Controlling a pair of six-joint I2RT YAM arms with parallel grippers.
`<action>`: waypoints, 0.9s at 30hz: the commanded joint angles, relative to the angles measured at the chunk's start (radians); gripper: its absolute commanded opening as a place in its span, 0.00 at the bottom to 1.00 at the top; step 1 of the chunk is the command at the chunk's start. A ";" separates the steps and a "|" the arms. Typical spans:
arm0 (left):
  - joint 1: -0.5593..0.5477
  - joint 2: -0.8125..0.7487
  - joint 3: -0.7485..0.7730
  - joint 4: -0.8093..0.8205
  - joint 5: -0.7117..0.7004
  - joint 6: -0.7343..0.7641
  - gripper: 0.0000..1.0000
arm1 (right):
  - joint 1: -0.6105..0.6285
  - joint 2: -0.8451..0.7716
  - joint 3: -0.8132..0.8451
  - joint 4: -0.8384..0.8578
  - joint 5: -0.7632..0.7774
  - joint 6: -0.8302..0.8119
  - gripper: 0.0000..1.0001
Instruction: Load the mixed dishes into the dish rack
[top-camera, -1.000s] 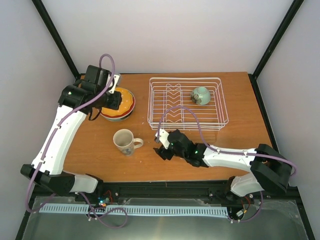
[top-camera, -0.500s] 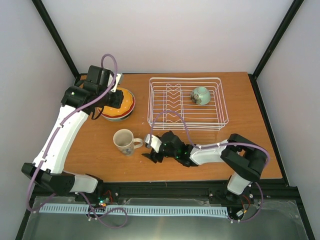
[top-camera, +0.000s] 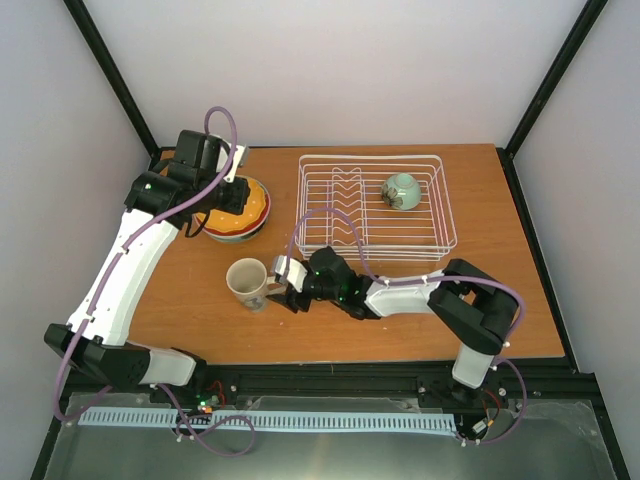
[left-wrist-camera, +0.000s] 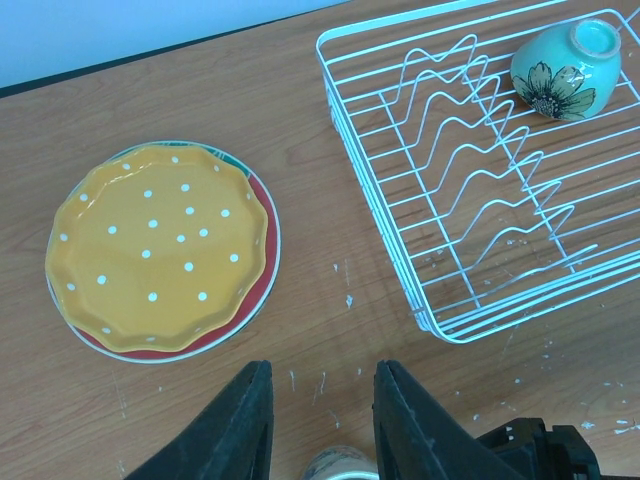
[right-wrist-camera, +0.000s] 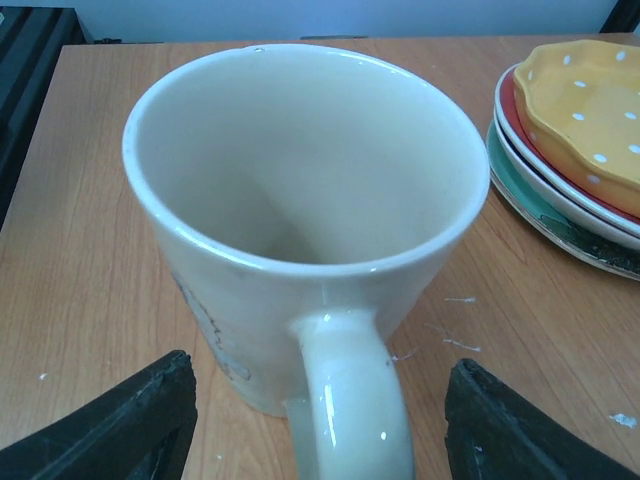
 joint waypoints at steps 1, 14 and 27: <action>-0.005 0.006 0.008 0.021 0.004 0.020 0.29 | -0.011 0.035 0.047 -0.019 -0.040 -0.015 0.65; -0.004 0.007 -0.020 0.042 0.007 0.030 0.29 | -0.023 0.067 0.108 -0.100 -0.071 -0.022 0.22; -0.004 -0.008 -0.045 0.079 -0.011 0.020 0.29 | -0.040 0.012 0.108 -0.124 -0.066 0.043 0.03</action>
